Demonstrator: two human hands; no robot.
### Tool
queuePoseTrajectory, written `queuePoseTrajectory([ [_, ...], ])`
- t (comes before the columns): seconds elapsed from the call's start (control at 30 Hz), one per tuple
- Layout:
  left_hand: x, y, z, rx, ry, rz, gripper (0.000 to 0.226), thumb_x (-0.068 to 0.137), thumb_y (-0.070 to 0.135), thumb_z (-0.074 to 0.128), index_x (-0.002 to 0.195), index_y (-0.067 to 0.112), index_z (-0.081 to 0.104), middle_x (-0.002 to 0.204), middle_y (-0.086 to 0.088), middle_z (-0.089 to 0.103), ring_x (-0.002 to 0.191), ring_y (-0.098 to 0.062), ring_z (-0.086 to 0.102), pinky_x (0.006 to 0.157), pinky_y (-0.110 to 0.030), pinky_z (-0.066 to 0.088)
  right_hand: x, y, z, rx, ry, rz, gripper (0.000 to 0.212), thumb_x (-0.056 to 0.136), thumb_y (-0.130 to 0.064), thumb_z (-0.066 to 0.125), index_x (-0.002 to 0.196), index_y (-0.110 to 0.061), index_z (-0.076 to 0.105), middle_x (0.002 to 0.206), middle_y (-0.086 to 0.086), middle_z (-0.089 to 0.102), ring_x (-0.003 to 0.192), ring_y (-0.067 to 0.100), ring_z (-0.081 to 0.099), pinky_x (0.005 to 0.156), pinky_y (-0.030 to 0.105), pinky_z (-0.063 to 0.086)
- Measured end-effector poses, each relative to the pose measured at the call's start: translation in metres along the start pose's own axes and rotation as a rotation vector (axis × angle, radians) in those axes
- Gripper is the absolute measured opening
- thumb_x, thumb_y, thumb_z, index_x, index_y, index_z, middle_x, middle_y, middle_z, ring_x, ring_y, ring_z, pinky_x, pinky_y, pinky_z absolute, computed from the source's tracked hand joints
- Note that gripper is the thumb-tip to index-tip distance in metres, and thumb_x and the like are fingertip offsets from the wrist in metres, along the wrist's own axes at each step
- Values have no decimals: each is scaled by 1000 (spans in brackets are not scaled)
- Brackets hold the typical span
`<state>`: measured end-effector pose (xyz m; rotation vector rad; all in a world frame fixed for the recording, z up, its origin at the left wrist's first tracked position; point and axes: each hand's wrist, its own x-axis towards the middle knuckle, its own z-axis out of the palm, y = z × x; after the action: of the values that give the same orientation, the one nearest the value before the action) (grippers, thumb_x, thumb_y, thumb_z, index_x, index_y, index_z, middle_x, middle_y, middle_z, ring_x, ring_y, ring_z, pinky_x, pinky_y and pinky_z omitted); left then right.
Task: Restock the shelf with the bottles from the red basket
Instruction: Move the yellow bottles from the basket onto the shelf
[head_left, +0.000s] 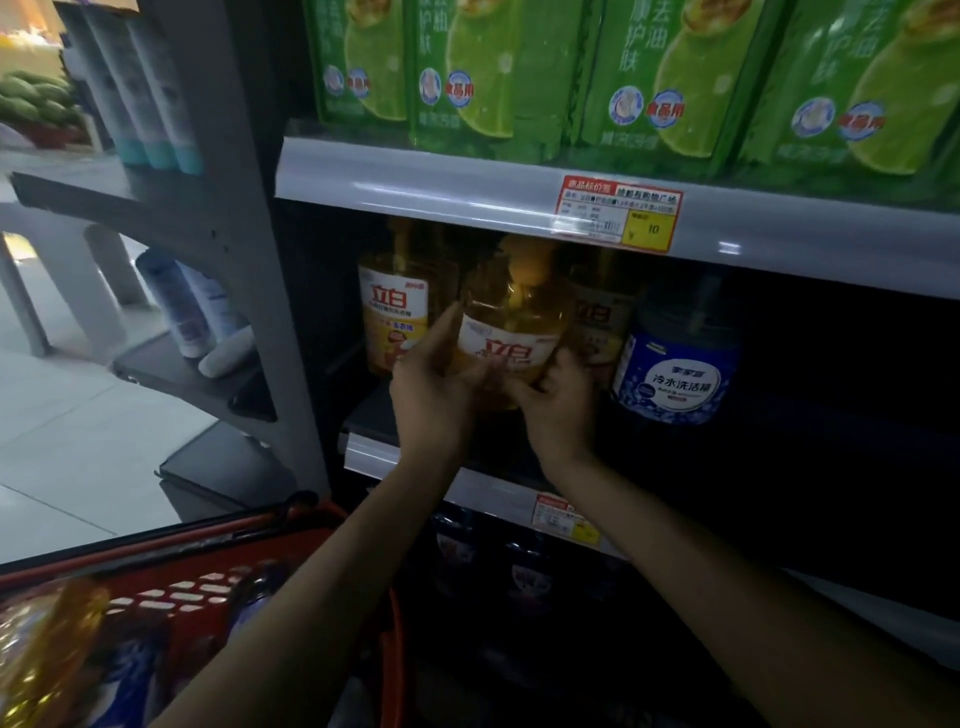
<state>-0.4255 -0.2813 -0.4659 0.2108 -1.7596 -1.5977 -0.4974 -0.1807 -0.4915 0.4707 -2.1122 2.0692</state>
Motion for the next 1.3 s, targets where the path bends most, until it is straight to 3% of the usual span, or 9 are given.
queuePoseTrajectory([
  [0.1, 9, 0, 8, -13, 57, -10, 57, 84, 3, 80, 131, 31, 66, 110, 19, 74, 106, 8, 68, 84, -18, 59, 10, 0, 7, 23, 24, -13, 35, 83, -8, 80, 111, -21, 64, 116, 2, 73, 113, 18, 69, 95, 48, 58],
  [0.3, 20, -11, 24, -7, 257, -104, 48, 80, 15, 88, 124, 28, 73, 109, 16, 75, 107, 2, 68, 94, -37, 61, 20, 6, 22, 26, 100, 3, 42, 83, -5, 80, 119, -15, 62, 119, 4, 72, 114, 16, 68, 95, 44, 59],
  [0.6, 27, -19, 26, 27, 310, -108, 39, 83, 20, 86, 119, 28, 76, 104, 18, 76, 102, 8, 68, 92, -32, 61, 25, 20, 33, -48, 114, -14, 43, 84, -16, 81, 123, -19, 64, 121, -1, 71, 117, 15, 66, 92, 44, 60],
  [0.77, 27, -24, 25, -20, 350, -134, 39, 82, 21, 87, 119, 31, 76, 107, 14, 78, 104, 3, 69, 93, -36, 61, 24, 17, 35, -81, 106, -5, 47, 83, -20, 82, 125, -27, 63, 123, -4, 70, 120, 15, 65, 95, 45, 58],
  [1.07, 27, -28, 16, 9, 287, -133, 37, 84, 21, 86, 119, 26, 76, 109, 17, 76, 106, 5, 68, 94, -30, 60, 27, 17, 37, -92, 146, 73, 57, 81, -13, 83, 132, -23, 61, 126, -1, 70, 120, 18, 65, 95, 48, 58],
  [1.3, 25, -28, 5, -38, 135, -100, 39, 85, 14, 84, 122, 21, 72, 107, 16, 75, 102, 8, 69, 86, -19, 58, 19, 2, 25, -60, 24, 136, 68, 78, -4, 83, 139, -17, 55, 130, 4, 67, 122, 20, 63, 101, 46, 55],
])
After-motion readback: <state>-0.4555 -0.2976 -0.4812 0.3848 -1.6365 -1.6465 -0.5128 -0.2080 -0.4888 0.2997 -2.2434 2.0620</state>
